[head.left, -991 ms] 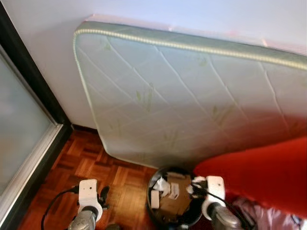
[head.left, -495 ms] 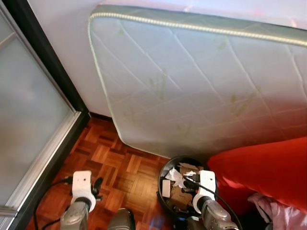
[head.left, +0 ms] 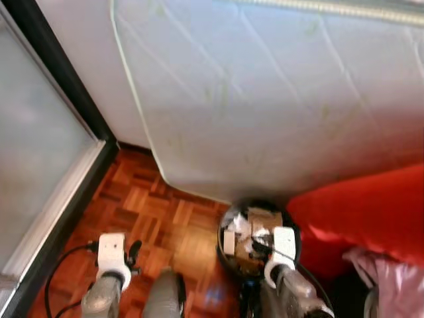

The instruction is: Clean up the room

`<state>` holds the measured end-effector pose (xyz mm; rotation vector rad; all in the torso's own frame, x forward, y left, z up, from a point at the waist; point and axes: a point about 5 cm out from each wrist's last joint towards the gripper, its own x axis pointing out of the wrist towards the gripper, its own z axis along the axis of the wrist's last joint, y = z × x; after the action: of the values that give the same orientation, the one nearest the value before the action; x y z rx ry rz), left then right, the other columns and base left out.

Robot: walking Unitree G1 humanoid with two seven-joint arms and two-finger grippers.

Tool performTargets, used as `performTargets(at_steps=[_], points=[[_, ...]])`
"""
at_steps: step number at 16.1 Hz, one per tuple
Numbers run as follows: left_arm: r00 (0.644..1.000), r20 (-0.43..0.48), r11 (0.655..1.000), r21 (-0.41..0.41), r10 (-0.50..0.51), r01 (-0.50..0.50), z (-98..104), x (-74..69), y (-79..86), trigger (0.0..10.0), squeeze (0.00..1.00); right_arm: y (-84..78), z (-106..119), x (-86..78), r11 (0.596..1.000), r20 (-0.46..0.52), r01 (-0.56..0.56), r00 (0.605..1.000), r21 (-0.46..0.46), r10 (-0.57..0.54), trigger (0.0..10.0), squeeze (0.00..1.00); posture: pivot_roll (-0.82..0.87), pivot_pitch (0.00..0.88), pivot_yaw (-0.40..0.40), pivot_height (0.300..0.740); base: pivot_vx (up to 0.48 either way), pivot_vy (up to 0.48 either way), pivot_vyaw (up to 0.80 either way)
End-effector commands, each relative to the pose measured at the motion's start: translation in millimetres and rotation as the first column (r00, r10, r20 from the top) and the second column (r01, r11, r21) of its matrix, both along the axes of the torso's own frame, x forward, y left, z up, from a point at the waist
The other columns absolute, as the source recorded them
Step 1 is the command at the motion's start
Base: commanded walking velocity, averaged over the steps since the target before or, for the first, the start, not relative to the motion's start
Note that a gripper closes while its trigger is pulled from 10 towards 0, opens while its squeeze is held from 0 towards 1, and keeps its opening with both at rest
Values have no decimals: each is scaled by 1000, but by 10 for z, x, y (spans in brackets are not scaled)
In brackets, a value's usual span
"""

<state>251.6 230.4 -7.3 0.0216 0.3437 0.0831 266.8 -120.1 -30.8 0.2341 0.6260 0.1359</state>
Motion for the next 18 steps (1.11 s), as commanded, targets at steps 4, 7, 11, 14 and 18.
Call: performTargets(at_steps=[4,7,11,14,18], points=[[998,57,1000,-9,-7,8,86,24,-14,10000,0,87,27,53,999,-37,-22,999,-34,21,10000,0,207,400,-9,641,0,0,0],[994,108,1000,-10,-11,12,190,67,-35,10000,0,91,89,126,1000,-14,-15,1000,-25,15,10000,0,229,415,-8,641,0,0,0],[990,141,1000,-3,-19,19,259,35,-25,10000,0,49,173,221,999,22,52,998,0,-52,10000,0,234,435,-10,641,0,0,0],[989,145,1000,-4,-16,17,273,-7,-34,10000,0,53,181,229,999,28,49,998,-9,-49,10000,0,235,439,-11,641,0,0,0],[990,138,1000,-14,-25,27,292,-26,-61,10000,0,12,178,230,995,27,91,996,-30,-90,10000,1000,239,442,-14,641,0,0,0]])
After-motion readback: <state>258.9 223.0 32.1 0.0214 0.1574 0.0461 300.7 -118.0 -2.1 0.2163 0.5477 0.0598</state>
